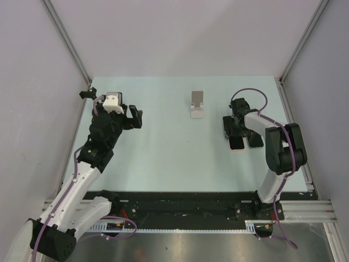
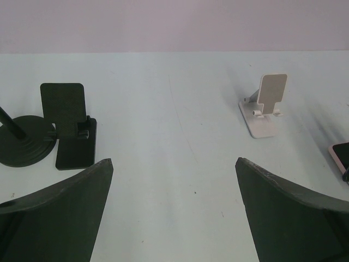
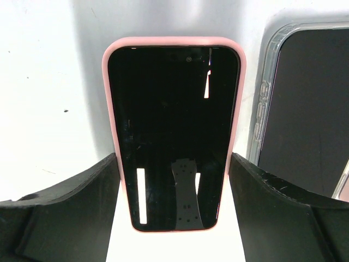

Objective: Remove the phone from the phone stand

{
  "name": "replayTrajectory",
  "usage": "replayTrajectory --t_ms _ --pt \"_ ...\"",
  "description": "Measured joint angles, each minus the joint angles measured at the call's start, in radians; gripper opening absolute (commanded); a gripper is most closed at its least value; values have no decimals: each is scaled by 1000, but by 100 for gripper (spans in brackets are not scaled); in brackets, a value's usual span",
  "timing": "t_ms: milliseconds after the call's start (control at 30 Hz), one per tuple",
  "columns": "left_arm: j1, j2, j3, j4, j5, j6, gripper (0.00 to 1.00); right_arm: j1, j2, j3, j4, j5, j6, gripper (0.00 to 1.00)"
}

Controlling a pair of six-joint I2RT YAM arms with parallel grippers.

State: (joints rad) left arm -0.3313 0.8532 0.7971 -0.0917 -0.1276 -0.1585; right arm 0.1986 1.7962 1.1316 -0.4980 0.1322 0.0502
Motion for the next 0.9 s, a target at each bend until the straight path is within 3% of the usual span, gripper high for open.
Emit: replayTrajectory --t_ms 433,667,900 --pt "0 0 0 0 0 0 100 -8 3 0 14 2 -21 11" --pt "0 0 0 0 0 0 100 -10 6 2 16 0 -25 40" --pt "0 0 0 0 0 0 100 -11 6 3 17 -5 -25 62"
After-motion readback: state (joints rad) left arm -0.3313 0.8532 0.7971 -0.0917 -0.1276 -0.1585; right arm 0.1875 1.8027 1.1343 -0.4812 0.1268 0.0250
